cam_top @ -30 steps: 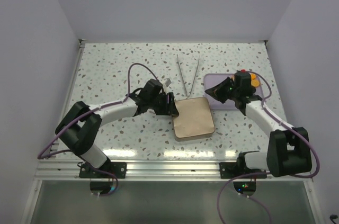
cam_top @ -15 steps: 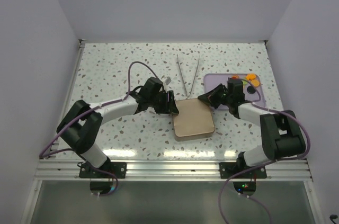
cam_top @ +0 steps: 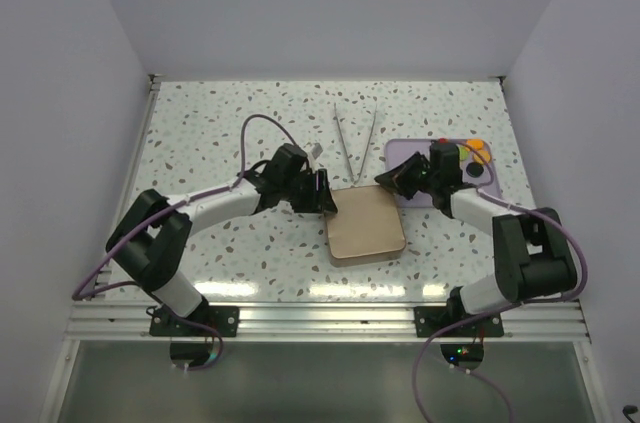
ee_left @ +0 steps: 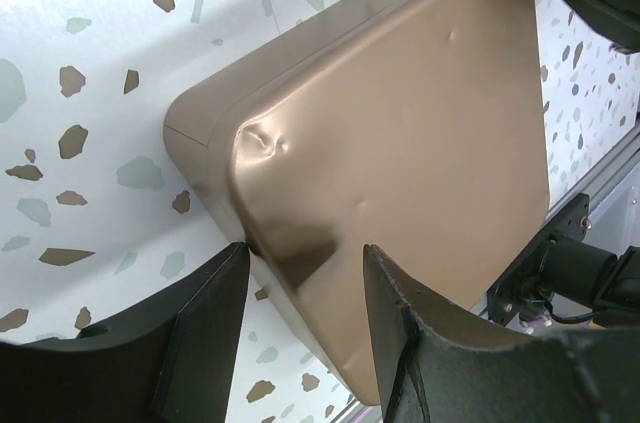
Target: Pack the cookies
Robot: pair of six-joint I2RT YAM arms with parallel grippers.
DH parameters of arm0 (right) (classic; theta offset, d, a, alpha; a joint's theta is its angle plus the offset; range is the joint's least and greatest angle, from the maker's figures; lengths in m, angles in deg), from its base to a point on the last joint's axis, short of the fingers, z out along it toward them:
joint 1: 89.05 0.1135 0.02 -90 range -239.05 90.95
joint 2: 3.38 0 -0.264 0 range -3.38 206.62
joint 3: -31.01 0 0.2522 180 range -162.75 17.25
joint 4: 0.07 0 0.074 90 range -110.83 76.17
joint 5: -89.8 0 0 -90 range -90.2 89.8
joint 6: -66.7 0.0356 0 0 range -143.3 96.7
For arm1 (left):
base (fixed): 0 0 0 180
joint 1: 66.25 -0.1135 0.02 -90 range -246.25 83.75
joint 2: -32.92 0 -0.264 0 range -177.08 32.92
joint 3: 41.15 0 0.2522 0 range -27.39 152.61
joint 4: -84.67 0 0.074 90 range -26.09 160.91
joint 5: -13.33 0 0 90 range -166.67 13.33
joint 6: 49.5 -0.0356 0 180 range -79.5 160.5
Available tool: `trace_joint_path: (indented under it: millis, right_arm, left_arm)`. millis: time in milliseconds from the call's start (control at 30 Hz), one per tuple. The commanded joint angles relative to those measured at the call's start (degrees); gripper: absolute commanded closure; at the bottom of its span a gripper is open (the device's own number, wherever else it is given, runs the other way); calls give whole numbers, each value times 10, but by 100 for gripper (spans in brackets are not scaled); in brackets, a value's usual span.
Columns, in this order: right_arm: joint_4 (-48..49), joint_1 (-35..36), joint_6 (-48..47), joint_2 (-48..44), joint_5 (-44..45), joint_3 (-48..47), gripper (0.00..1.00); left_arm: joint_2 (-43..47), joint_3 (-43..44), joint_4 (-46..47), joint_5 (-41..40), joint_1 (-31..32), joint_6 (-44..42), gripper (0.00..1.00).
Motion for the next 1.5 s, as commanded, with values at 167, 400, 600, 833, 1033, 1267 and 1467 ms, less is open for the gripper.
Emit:
trace_joint_path:
  millis: [167,400,600,833,1033,1267,1467]
  right_arm:
    - [-139,0,-71,-90,25,-115,100]
    - [-234,0,-113,-167,33,-195,100]
    - [-337,0,-154,-274,71,-248,100]
    - [-481,1,-246,-381,96,-306,68]
    - [-611,0,-314,-454,121,-360,30]
    - [-705,1,-375,-489,148,-407,10]
    - [-740,14,-367,-483,243,-414,1]
  left_arm:
    - [59,46,-21,-22,-5,-9,46]
    - [119,88,-78,-57,-7,-26,46]
    - [180,170,-192,-151,-10,-93,45]
    - [297,182,-219,-376,-10,-159,23]
    - [407,63,-188,-581,-10,-170,0]
    - [455,-79,-140,-734,-12,-172,0]
    - [438,-156,-106,-750,-51,-163,0]
